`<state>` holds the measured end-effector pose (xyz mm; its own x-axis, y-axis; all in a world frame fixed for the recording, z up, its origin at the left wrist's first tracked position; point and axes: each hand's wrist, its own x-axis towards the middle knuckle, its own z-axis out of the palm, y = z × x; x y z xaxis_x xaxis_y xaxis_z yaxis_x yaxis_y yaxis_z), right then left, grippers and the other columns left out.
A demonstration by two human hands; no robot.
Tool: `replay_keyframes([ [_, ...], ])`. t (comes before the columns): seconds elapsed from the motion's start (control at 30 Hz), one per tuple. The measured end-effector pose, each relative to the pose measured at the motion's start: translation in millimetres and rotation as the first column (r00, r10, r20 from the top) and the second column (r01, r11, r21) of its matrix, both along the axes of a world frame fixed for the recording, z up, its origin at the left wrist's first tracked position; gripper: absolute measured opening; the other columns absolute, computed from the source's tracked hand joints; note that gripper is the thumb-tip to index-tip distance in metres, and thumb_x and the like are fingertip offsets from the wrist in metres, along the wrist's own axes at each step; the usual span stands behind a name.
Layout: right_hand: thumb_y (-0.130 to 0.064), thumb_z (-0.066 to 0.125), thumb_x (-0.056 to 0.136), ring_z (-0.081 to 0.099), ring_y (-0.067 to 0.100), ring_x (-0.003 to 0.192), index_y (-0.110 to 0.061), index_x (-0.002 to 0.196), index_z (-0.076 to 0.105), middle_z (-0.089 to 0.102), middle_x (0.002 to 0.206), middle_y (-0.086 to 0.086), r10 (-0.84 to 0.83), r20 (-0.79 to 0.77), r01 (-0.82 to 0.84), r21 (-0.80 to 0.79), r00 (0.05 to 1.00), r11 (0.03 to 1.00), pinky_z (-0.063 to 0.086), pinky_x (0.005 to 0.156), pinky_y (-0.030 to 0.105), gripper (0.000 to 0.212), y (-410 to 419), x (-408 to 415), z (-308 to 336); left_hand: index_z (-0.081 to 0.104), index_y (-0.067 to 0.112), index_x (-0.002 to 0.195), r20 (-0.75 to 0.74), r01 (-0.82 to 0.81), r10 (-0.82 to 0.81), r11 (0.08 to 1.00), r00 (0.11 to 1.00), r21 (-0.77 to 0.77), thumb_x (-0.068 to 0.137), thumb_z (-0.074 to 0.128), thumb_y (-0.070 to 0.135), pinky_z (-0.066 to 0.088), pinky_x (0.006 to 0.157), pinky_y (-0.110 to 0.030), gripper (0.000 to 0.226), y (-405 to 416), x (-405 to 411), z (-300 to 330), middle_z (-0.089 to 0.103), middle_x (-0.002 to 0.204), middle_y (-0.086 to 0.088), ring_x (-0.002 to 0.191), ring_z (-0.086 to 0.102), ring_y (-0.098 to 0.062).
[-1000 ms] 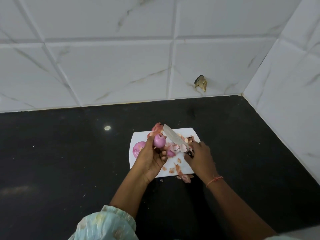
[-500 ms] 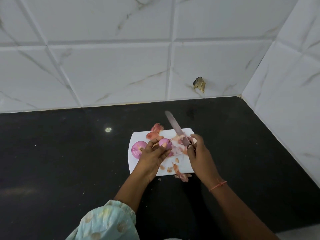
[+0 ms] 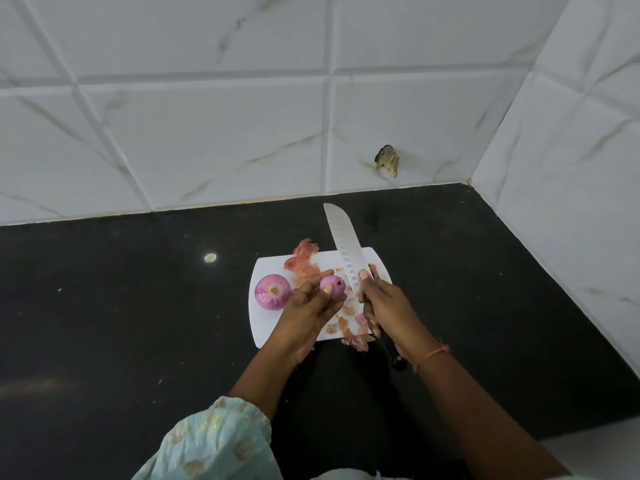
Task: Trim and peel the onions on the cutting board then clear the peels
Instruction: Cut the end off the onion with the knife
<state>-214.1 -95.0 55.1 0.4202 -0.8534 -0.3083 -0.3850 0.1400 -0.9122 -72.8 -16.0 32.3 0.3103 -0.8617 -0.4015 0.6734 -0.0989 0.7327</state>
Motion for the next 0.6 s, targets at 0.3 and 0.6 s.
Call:
replay_keyframes([
  [0.3, -0.07, 0.063, 0.072, 0.067, 0.006, 0.091, -0.043, 0.104, 0.054, 0.068, 0.093, -0.015, 0.008, -0.003, -0.008, -0.108, 1.0, 0.994, 0.058, 0.086, 0.034, 0.043, 6.9, 9.8, -3.8, 0.064, 0.011, 0.128, 0.085, 0.061, -0.057, 0.997, 0.995, -0.044, 0.086, 0.069, 0.023, 0.057, 0.095, -0.032, 0.045, -0.1, 4.0, 4.8, 0.07, 0.125, -0.011, 0.117, 0.068, -0.026],
  [0.6, -0.084, 0.053, 0.064, 0.069, 0.014, 0.082, -0.026, 0.089, 0.066, 0.069, 0.087, -0.003, 0.02, -0.112, -0.042, -0.197, 0.994, 0.979, 0.059, 0.076, 0.034, 0.064, -0.7, 16.4, -3.5, 0.067, 0.007, 0.124, 0.062, 0.095, -0.091, 0.994, 0.994, -0.052, 0.082, 0.07, 0.018, 0.059, 0.092, -0.031, 0.044, -2.6, 17.2, 7.4, 0.072, 0.121, -0.014, 0.11, 0.07, -0.026],
])
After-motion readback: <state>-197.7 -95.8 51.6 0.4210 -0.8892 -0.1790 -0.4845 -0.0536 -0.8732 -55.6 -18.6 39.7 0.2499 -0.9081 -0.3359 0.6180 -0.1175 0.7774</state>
